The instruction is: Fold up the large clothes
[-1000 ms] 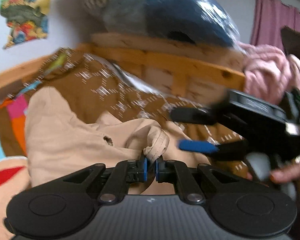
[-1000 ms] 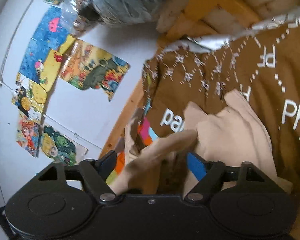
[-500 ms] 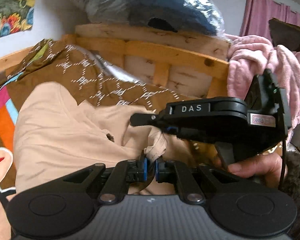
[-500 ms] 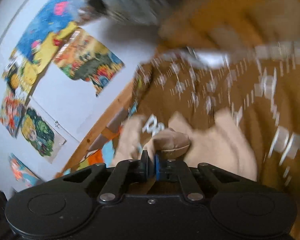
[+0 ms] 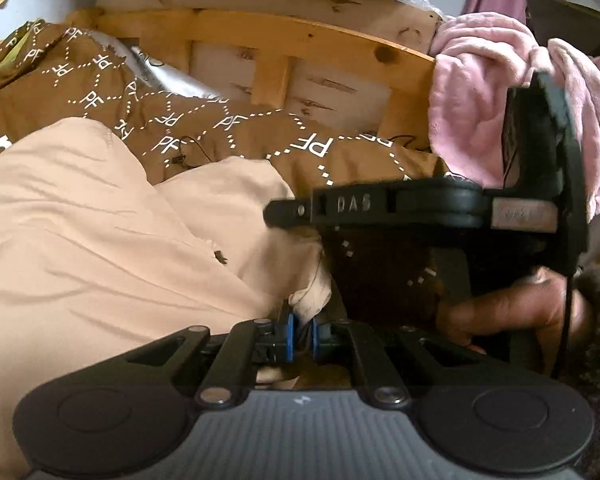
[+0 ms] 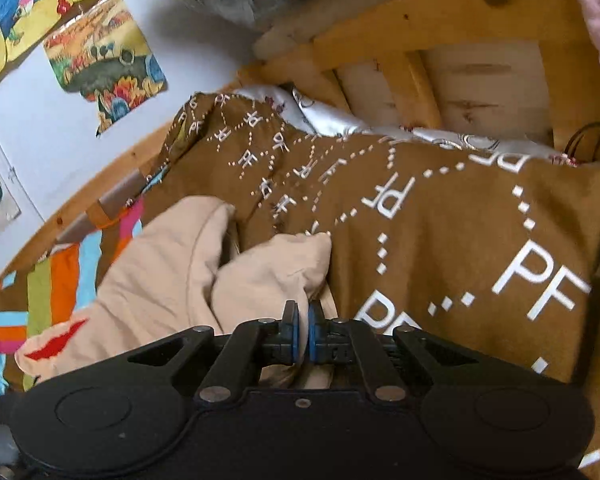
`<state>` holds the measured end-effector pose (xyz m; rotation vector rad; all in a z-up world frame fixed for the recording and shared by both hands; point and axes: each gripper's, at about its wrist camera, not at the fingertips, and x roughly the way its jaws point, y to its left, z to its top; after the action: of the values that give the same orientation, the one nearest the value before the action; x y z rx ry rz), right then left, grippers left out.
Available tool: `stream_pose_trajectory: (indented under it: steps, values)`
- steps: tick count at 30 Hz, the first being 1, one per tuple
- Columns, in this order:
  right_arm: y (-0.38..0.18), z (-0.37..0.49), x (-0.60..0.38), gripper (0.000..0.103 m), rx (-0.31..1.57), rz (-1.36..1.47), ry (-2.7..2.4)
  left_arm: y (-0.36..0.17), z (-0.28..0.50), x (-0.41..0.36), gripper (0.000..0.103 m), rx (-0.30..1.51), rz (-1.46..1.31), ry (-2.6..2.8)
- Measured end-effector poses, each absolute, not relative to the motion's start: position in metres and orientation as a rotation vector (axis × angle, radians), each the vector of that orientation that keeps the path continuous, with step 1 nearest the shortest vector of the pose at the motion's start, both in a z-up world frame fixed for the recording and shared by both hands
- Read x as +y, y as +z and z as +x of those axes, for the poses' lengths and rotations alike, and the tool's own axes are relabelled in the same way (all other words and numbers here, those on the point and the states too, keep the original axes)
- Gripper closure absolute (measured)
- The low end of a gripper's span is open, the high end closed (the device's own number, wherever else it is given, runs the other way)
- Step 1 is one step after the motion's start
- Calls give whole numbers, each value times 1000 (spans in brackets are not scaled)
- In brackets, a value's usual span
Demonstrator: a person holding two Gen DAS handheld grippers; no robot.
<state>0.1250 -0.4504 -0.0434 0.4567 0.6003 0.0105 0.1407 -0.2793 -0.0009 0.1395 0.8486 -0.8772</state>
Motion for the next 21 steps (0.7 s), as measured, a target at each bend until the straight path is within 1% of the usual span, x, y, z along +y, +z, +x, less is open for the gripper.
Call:
stream_pose_trajectory:
  steps: [1,2,3,4,5,6,8,10,11,12,13,14,17,21]
  values:
    - [-44,126,-449,99,598,442,13,1,140,-278,90,847,133,-885]
    - [-45,125,-449,98,596,426,14,5,140,-276,83,845,120,-896]
    - [-45,125,-447,98,593,411,15,10,139,-273,70,844,104,-911]
    - [-45,126,-446,98,593,396,14,14,137,-269,64,841,82,-932]
    - [-45,126,-444,98,593,385,14,20,135,-262,53,833,54,-952]
    - [-44,125,-445,98,592,382,15,26,133,-259,48,825,33,-960]
    - [-42,123,-448,97,589,389,16,37,129,-244,47,818,-18,-962]
    - [-40,122,-448,93,583,388,14,47,127,-225,42,805,-69,-931]
    - [-38,120,-447,84,575,384,10,52,128,-214,37,792,-98,-900]
    - [-35,119,-446,78,567,374,-5,56,130,-203,34,780,-123,-861]
    - [-32,117,-445,67,554,358,-19,60,133,-192,33,769,-147,-814]
    - [-30,115,-444,61,535,346,-26,63,137,-180,32,756,-170,-758]
    - [-18,105,-434,55,441,285,-48,63,152,-147,26,733,-209,-566]
    - [-5,96,-406,50,351,163,66,44,176,-110,26,815,-258,-400]
